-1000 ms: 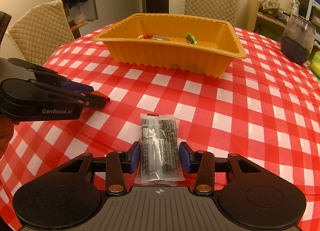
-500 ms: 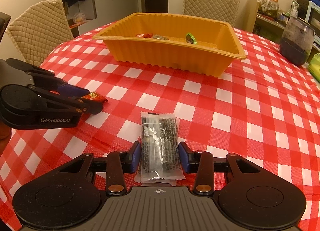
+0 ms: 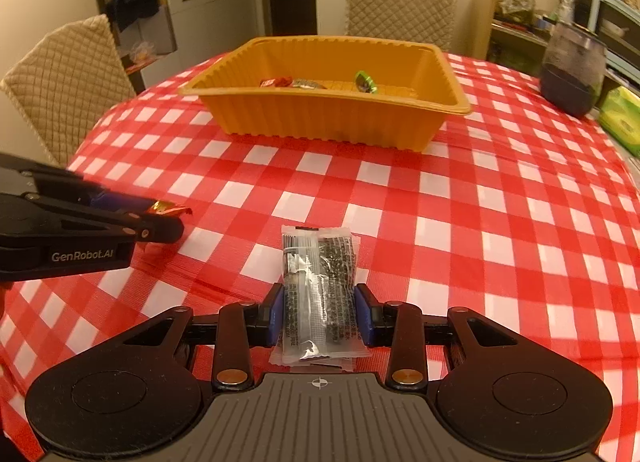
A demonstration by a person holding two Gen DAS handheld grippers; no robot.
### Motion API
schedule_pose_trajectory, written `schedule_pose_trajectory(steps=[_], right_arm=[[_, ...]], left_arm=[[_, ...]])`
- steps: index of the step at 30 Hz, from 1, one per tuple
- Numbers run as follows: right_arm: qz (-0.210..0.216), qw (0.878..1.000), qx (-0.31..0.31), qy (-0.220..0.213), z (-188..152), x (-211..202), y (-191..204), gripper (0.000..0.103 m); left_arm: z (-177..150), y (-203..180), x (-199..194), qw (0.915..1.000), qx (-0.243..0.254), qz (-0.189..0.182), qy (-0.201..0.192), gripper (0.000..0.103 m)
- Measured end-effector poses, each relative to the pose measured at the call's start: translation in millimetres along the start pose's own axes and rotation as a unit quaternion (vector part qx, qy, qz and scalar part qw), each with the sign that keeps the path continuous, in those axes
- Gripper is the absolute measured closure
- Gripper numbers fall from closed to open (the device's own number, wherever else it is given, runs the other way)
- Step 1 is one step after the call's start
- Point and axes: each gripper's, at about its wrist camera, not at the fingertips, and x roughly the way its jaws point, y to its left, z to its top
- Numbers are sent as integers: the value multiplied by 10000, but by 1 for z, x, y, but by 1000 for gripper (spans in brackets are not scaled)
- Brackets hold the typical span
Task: Organize snacks
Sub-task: 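Grasp the red-gold wrapped candy with the left gripper while the right gripper holds the packet, then carry the candy and the clear packet over the orange tray with both grippers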
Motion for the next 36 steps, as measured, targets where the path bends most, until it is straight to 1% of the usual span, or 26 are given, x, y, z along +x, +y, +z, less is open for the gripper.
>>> schedule_pose_trajectory(steps=[6,11,24,36], right_arm=[[-79,9993,352,-25,-4,-18,1,66],[-136,9980,614,10,-8,-31,-2,66],[-233,9977,643,-29,-12,-57,5,66],[-292,9972,693,-34,-10,-63,4,66]], left_arm=[[-5,-4,-15,9997,-225,6,81,81],[-9,-7,-27,9993,-362,32,74,81],[-9,-16,-51,9989,-472,-13,-47,81],[-5,-16,-56,9988,-479,-30,-123,81]])
